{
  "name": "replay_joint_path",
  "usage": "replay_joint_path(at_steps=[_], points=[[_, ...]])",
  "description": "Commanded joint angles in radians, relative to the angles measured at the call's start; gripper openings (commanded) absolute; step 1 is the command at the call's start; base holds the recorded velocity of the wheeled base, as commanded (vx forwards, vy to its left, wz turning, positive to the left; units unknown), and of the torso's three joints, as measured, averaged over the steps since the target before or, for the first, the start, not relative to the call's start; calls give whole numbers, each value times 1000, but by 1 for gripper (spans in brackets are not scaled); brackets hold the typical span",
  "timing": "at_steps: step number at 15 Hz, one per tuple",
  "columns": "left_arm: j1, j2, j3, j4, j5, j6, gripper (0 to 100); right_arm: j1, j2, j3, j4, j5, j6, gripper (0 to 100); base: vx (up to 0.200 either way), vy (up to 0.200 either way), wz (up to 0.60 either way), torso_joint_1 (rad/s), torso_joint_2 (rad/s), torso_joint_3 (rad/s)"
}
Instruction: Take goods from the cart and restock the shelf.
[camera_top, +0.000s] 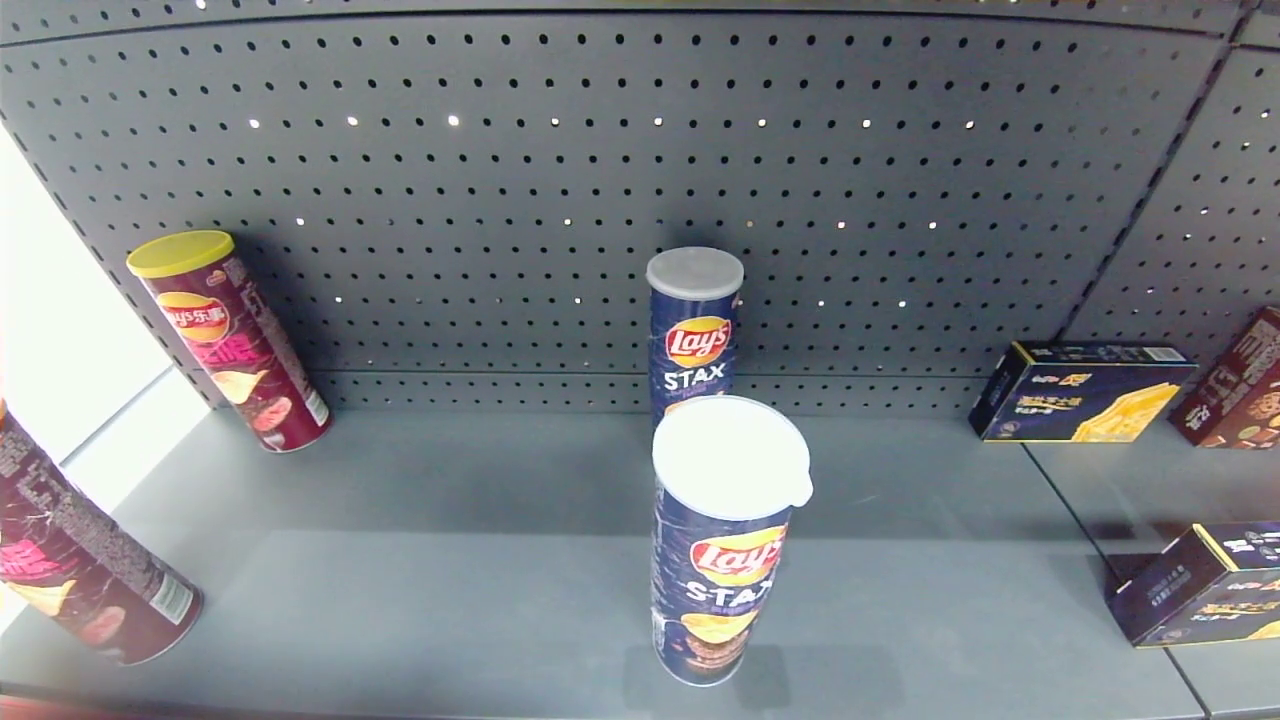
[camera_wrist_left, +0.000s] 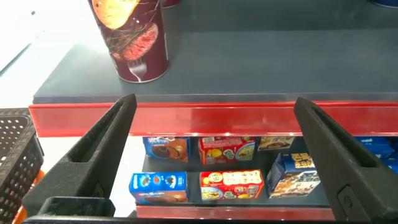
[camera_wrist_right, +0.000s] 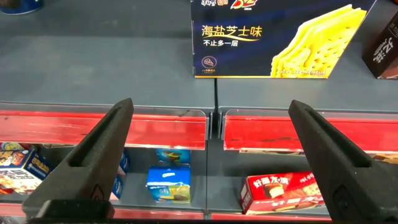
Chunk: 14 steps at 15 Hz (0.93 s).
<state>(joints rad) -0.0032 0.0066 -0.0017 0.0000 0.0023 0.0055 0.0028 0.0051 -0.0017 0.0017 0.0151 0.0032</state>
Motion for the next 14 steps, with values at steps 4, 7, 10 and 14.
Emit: replay_joint_path(at_steps=[4,7,10,14], points=[[0,1,-1,0,1,-1,100,0,-1,0,0,0,0,100,0,0,0,0,0,0],[0,1,-1,0,1,-1,100,0,-1,0,0,0,0,100,0,0,0,0,0,0],[0,1,0,0,1,-1,100,0,-1,0,0,0,0,100,0,0,0,0,0,0],[0,1,-1,0,1,1,100,0,-1,0,0,0,3,100,0,0,0,0,0,0]])
